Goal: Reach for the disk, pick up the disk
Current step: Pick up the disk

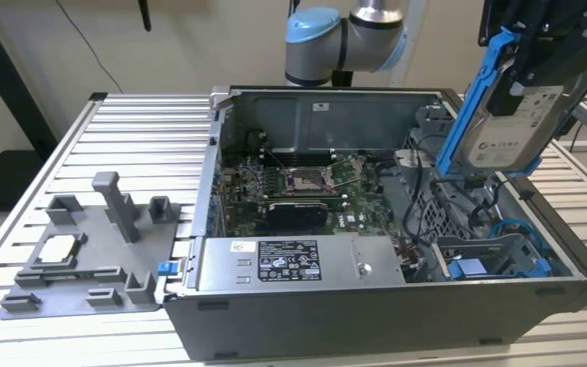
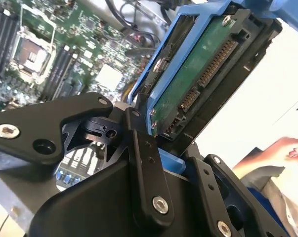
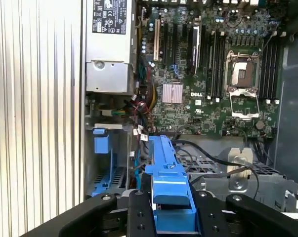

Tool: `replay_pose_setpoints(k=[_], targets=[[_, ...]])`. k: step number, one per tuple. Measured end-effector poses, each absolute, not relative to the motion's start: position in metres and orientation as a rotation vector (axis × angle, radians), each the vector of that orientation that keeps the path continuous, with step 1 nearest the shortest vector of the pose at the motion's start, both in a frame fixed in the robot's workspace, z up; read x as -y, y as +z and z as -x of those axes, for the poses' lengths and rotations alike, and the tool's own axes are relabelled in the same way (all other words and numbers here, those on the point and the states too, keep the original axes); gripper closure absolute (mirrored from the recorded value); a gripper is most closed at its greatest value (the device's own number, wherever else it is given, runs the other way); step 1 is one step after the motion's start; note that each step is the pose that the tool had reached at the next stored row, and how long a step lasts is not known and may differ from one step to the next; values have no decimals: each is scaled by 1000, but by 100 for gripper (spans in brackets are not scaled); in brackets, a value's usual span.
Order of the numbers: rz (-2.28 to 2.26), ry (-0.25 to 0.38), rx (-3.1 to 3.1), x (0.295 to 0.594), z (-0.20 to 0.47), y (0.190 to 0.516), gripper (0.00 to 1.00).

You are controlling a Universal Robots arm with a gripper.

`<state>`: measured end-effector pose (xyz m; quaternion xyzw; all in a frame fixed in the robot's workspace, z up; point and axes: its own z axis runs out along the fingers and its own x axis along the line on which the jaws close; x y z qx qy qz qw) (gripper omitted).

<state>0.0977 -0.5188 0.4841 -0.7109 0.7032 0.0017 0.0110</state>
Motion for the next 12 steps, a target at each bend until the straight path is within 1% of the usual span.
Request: replay_pose_setpoints(k=[9, 12], targets=[[2218, 6, -2194, 558, -98, 479, 100], [2218, 5, -2194, 565, -98, 473, 100]])
